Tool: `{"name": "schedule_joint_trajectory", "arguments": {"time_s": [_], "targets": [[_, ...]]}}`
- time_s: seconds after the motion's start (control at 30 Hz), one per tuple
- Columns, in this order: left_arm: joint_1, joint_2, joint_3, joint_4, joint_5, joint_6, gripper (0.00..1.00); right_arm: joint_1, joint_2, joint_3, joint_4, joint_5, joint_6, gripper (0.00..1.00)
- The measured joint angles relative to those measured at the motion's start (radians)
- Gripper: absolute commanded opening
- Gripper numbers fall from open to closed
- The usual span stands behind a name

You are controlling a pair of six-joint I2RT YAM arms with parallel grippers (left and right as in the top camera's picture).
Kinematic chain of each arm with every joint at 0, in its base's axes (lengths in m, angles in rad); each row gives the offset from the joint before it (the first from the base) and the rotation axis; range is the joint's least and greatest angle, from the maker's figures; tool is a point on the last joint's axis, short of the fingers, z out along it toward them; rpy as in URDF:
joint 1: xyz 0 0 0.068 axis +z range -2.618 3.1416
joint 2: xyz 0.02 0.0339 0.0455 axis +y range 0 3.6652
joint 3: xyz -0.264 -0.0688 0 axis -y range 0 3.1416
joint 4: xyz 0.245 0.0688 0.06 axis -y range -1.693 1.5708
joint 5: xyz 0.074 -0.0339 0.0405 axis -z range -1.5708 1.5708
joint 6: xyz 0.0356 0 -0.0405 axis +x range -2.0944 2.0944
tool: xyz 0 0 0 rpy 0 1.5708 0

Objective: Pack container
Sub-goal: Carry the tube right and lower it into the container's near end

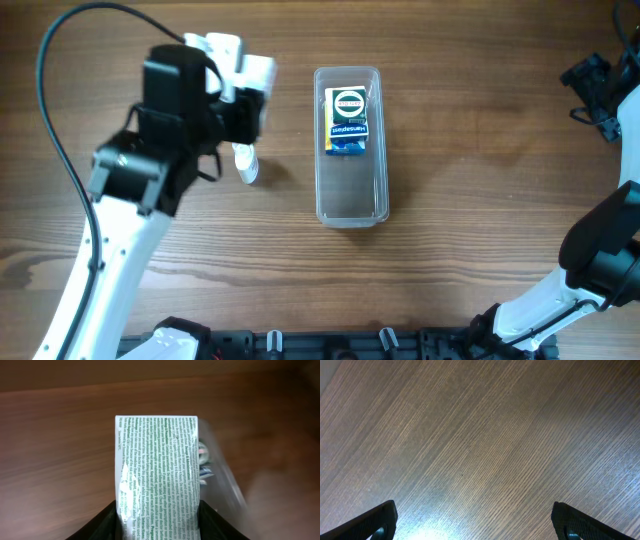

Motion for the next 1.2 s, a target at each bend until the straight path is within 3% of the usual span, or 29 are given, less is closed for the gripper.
{"name": "schedule_joint_trajectory", "arguments": {"time_s": [0.1, 0.27, 0.6, 1.2], "targets": [[-0.112, 0.008, 0.003, 0.004, 0.0, -0.048, 0.46, 0.0, 0.0, 0.0, 0.0, 0.0, 0.0, 1.0], [-0.281, 0.105, 0.004, 0.014, -0.004, -0.255, 0.46, 0.0, 0.0, 0.0, 0.0, 0.0, 0.0, 1.0], [-0.407, 0.383, 0.004, 0.095, -0.126, -0.56, 0.46, 0.0, 0.0, 0.0, 0.0, 0.0, 0.0, 1.0], [-0.47, 0.565, 0.004, 0.091, -0.158, -0.689, 0.47, 0.0, 0.0, 0.0, 0.0, 0.0, 0.0, 1.0]]}}
